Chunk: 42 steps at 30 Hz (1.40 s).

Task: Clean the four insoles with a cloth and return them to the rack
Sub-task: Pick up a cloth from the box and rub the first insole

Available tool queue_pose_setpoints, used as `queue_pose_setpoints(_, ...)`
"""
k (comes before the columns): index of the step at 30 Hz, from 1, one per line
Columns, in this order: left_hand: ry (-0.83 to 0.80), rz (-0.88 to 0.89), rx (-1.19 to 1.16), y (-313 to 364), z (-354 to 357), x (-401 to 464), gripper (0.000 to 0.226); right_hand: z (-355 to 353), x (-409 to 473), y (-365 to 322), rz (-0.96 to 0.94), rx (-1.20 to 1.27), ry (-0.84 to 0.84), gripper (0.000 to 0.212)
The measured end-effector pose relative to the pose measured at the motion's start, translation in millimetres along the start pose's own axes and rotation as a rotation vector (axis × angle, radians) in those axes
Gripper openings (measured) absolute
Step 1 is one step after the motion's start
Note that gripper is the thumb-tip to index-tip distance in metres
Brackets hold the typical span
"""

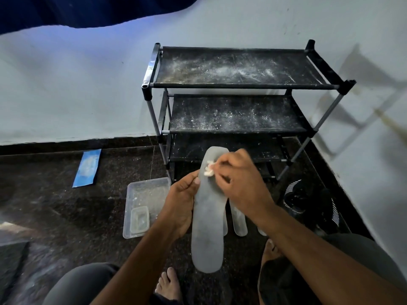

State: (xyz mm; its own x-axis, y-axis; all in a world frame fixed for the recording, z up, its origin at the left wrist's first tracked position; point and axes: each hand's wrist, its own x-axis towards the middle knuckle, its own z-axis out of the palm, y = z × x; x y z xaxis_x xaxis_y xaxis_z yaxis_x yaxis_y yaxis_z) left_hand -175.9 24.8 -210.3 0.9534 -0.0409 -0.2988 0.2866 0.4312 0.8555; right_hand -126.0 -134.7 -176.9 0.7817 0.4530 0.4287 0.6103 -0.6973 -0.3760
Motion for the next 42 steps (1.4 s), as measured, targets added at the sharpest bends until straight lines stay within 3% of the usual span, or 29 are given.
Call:
queue_pose_setpoints(3,-0.027,-0.006,0.050,-1,2,-1,0.036,-4,2,6,0.100,0.003,0.050,0.018)
queue_pose_setpoints(6,-0.032,-0.001,0.032,-2,3,0,0.032,9,-6,-10,-0.091,-0.023,-0.102,0.016)
queue_pose_setpoints(8,-0.021,0.002,0.009,-1,4,0,0.032,9,-5,-11,-0.167,-0.017,-0.119,0.017)
queue_pose_setpoints(13,-0.034,-0.010,0.050,0,2,-1,0.035,-3,7,9,0.088,-0.081,0.078,0.014)
queue_pose_setpoints(18,-0.024,-0.032,-0.005,-1,3,0,0.033,13,-6,-12,-0.161,-0.071,-0.150,0.012)
queue_pose_setpoints(23,-0.013,-0.033,0.055,-2,-1,1,0.037,-4,7,12,0.097,-0.084,0.036,0.015)
queue_pose_setpoints(25,0.003,-0.029,0.042,-1,-1,1,0.037,-4,6,11,0.102,-0.105,-0.037,0.017)
queue_pose_setpoints(27,0.037,-0.029,-0.001,1,-2,3,0.035,2,0,-1,0.009,-0.001,-0.230,0.019)
queue_pose_setpoints(29,0.076,-0.032,-0.014,1,-3,6,0.034,3,-2,-7,-0.046,0.127,-0.321,0.019)
queue_pose_setpoints(31,0.076,-0.027,0.008,1,-5,6,0.033,-3,3,1,0.027,0.158,-0.234,0.019)
queue_pose_setpoints(34,0.066,-0.032,0.050,2,-7,3,0.035,-10,7,18,0.148,-0.008,0.005,0.017)
queue_pose_setpoints(36,0.047,-0.032,0.053,3,-8,2,0.036,-6,3,14,0.128,-0.059,-0.050,0.018)
queue_pose_setpoints(39,0.057,-0.038,0.031,2,-7,4,0.035,6,-6,-6,0.016,0.103,-0.257,0.020)
queue_pose_setpoints(42,0.048,-0.031,0.044,0,-6,5,0.035,1,-1,-2,0.036,0.222,-0.150,0.016)
